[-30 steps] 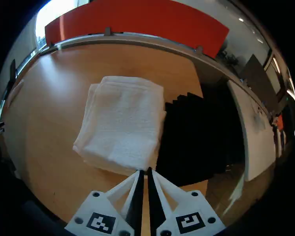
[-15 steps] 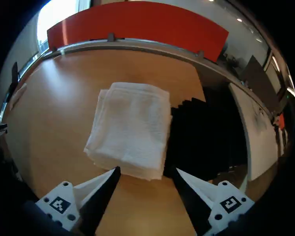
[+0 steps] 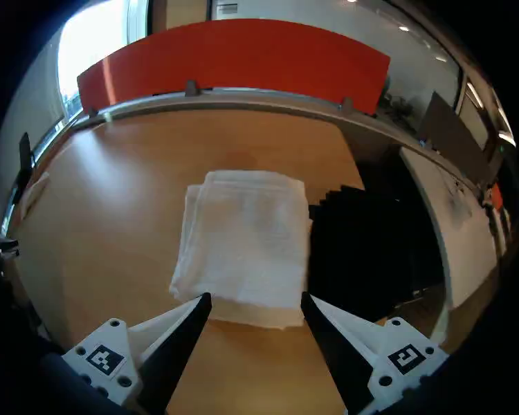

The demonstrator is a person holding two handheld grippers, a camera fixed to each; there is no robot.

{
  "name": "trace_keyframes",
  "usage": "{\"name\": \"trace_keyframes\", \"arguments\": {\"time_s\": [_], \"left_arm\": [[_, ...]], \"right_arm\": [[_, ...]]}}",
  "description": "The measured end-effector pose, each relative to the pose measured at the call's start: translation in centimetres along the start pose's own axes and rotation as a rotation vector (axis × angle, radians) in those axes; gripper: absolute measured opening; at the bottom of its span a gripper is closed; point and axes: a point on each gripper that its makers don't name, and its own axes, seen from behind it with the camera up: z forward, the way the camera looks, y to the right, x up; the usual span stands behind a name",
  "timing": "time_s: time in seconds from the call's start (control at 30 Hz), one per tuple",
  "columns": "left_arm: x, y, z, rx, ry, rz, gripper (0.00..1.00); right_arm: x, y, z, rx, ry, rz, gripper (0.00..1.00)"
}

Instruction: Fold towel

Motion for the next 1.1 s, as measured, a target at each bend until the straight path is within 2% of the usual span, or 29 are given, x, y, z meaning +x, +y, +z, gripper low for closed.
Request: {"name": "trace_keyframes", "arguments": {"time_s": [0.2,0.4,0.77,1.1], "left_arm": [[0.5,-0.7,-0.1,0.023,0.014,-0.017,0.98],[1.1,-0.8,-0.1,0.023,0.027,-0.018,0.98],[2.6,-1.0,0.5,0.029,0.054,-0.018,0.98],[4.0,-1.6,0.6,0.041,0.092,-0.021,0.98]], "right_arm": [[1.9,-0.8,-0.5,-0.021,0.110,0.067,1.00],[3.9,-1.6,-1.3,-0.054,0.230,0.108,1.00],[7.5,-3.4,-3.6,-0.098,0.427,0.115,1.00],[11.6,-3.2,-6.6,-0.149,0.617,0.155,1.00]]}}
